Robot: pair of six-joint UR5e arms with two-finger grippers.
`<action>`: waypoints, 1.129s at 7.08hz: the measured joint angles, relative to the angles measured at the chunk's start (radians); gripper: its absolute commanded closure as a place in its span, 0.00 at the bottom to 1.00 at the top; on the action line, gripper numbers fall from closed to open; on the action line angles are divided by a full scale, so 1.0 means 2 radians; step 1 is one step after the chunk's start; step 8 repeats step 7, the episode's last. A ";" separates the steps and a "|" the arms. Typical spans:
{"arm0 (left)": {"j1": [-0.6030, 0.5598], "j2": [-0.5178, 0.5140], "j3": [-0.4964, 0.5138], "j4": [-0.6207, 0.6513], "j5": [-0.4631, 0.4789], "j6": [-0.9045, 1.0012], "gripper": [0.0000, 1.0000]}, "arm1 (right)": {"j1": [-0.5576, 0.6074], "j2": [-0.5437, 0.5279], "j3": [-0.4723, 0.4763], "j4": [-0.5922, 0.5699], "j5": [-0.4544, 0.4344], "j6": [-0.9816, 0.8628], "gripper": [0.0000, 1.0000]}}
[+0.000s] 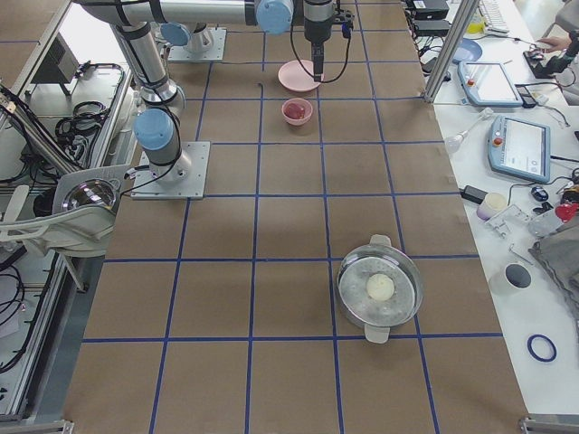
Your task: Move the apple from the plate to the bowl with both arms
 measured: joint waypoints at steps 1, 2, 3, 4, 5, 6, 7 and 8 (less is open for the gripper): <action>0.028 0.003 -0.001 0.001 0.015 0.022 0.00 | -0.001 -0.004 0.000 0.007 0.000 0.000 0.00; 0.041 0.003 -0.002 0.005 0.021 0.032 0.00 | -0.002 -0.011 -0.002 0.019 0.001 -0.002 0.00; 0.046 0.003 -0.004 0.015 0.022 0.034 0.00 | -0.003 -0.016 -0.003 0.032 0.001 -0.006 0.00; 0.047 0.003 -0.009 0.034 0.019 0.034 0.00 | -0.003 -0.021 -0.004 0.040 0.007 -0.008 0.00; 0.048 0.003 -0.016 0.055 0.014 0.032 0.00 | -0.003 -0.023 -0.005 0.043 0.014 -0.010 0.00; 0.048 0.003 -0.024 0.072 0.010 0.030 0.00 | -0.003 -0.023 -0.005 0.044 0.015 -0.013 0.00; 0.048 0.005 -0.028 0.080 0.008 0.029 0.00 | -0.003 -0.024 -0.005 0.045 0.014 -0.015 0.00; 0.048 0.005 -0.028 0.080 0.008 0.029 0.00 | -0.003 -0.024 -0.005 0.045 0.014 -0.015 0.00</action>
